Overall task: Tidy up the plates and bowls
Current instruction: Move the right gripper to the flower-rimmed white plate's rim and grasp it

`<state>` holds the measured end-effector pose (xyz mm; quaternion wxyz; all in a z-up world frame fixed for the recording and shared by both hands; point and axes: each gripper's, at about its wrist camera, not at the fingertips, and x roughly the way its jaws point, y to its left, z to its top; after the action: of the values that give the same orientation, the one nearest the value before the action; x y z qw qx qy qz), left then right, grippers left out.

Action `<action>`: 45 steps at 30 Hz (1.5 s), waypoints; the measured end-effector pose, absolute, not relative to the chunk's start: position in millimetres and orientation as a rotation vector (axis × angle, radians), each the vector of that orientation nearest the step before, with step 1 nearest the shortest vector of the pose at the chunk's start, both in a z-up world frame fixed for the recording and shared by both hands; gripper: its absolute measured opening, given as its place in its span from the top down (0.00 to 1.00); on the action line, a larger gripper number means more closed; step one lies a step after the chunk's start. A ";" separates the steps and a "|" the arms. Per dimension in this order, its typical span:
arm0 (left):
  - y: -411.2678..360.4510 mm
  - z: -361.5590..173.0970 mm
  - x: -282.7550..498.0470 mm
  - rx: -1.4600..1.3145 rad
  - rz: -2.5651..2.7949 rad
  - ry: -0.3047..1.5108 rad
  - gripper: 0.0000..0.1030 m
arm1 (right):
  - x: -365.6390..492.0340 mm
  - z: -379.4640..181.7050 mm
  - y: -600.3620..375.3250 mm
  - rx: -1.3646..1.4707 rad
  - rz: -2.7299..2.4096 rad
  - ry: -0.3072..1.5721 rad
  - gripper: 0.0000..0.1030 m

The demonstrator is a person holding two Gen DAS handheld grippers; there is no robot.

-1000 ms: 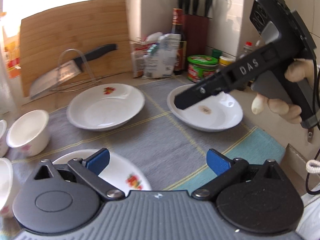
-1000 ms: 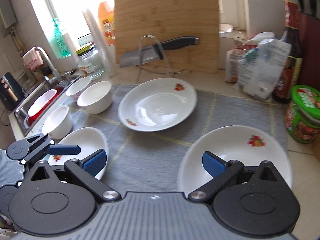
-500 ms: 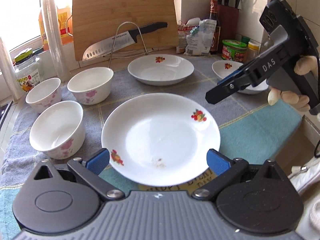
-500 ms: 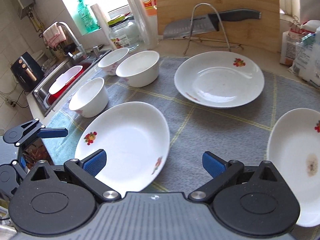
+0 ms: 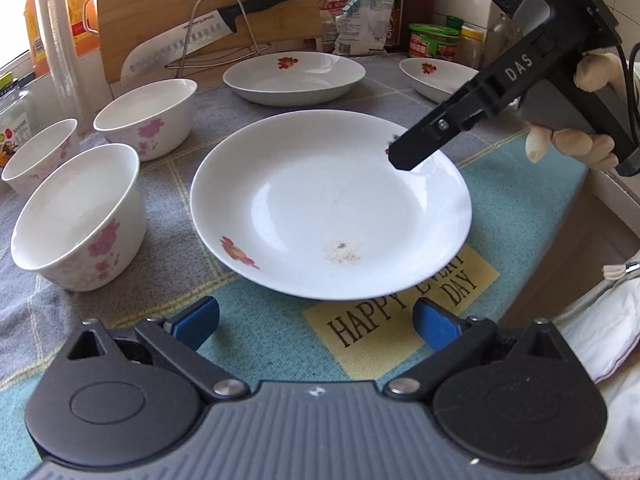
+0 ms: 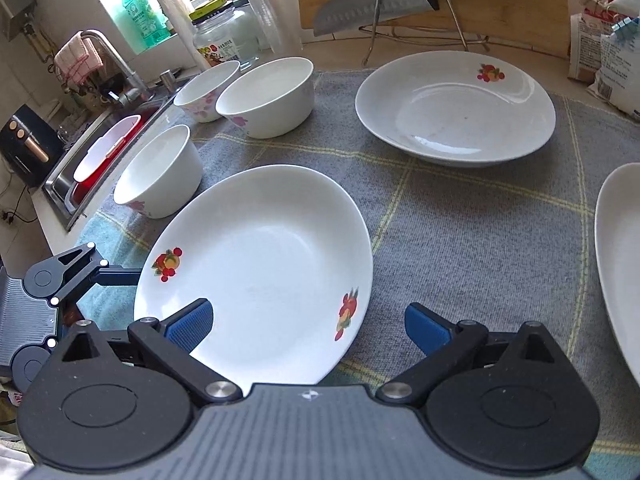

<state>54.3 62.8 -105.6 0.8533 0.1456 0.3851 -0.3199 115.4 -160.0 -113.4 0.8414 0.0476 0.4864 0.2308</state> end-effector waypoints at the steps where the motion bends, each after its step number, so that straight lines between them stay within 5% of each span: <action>1: 63.3 -106.6 55.0 0.303 -0.691 0.810 0.01 | 114.6 -114.0 -159.3 0.105 0.484 1.027 0.00; 45: 60.2 -107.1 63.5 0.323 -0.769 0.717 0.00 | 181.7 -121.6 -131.5 0.102 0.633 1.155 0.00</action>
<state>63.5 60.2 -107.1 0.8525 0.1536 0.3407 -0.3655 181.7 -131.5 -121.6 0.7898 0.0474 0.5363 0.2939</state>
